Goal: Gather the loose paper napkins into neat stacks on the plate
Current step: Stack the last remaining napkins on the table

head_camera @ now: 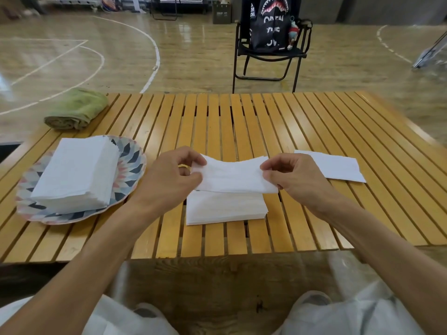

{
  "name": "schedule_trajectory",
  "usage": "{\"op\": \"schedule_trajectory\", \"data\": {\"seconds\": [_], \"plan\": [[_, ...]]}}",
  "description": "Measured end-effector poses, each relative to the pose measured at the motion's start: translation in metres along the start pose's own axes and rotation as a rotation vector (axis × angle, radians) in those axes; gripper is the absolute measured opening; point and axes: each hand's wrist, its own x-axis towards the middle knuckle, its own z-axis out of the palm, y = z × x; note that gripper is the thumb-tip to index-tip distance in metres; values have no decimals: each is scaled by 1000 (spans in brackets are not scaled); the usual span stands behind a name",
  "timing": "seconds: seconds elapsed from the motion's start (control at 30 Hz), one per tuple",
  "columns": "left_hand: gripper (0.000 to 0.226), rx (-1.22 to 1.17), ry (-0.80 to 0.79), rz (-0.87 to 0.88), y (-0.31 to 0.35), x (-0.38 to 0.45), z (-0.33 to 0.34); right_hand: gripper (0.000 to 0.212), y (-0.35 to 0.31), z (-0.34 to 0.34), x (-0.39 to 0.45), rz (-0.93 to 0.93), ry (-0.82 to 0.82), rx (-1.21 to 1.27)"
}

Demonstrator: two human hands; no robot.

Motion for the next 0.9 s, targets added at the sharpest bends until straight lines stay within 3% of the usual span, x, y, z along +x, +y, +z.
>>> {"op": "schedule_trajectory", "data": {"seconds": [0.27,0.63,0.8,0.9], "plan": [[14,369,-143,1,-10,-5,6,11,4,20,-4,44,-89,-171],[18,510,-265,-96,-20,-6,15,13,10,20,-4,70,-154,-343],[29,669,-216,-115,-27,-6,16,16,10,20,-3,23,-124,-436],[27,716,-166,-36,-25,-8,19,22,9,17,-6,-103,-94,-578]]}}
